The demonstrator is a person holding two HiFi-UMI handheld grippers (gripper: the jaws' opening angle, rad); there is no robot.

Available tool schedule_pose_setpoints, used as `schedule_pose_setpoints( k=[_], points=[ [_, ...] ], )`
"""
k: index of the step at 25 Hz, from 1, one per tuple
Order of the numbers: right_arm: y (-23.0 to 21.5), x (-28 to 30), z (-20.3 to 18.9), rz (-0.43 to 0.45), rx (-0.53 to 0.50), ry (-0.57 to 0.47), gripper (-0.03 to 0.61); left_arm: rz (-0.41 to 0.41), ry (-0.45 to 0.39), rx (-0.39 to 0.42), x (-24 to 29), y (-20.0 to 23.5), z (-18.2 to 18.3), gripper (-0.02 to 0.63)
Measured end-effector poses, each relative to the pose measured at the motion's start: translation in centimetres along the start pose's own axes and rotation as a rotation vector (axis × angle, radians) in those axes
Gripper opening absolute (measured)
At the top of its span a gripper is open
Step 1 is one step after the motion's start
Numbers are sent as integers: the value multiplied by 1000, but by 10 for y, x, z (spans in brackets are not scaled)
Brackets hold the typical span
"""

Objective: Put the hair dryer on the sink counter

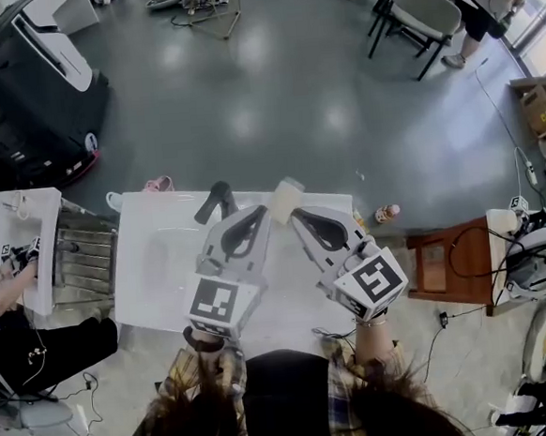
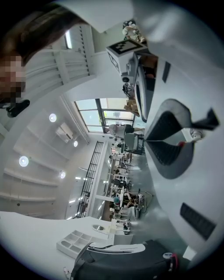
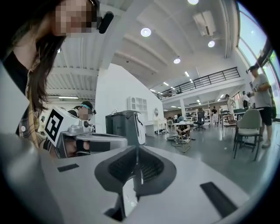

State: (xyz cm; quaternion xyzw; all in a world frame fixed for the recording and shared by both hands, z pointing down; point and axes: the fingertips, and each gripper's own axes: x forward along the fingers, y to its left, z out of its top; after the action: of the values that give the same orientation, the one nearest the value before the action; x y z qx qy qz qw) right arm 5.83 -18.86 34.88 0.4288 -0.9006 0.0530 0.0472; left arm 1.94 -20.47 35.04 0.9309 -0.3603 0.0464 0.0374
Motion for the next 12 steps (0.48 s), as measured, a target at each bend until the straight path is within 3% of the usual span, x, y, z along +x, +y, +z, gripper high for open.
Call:
schedule_pose_setpoints(
  k=[12],
  points=[
    [1, -12, -1, -14, -11, 12, 15, -29, 4, -2, 3, -12, 0, 18]
  ],
)
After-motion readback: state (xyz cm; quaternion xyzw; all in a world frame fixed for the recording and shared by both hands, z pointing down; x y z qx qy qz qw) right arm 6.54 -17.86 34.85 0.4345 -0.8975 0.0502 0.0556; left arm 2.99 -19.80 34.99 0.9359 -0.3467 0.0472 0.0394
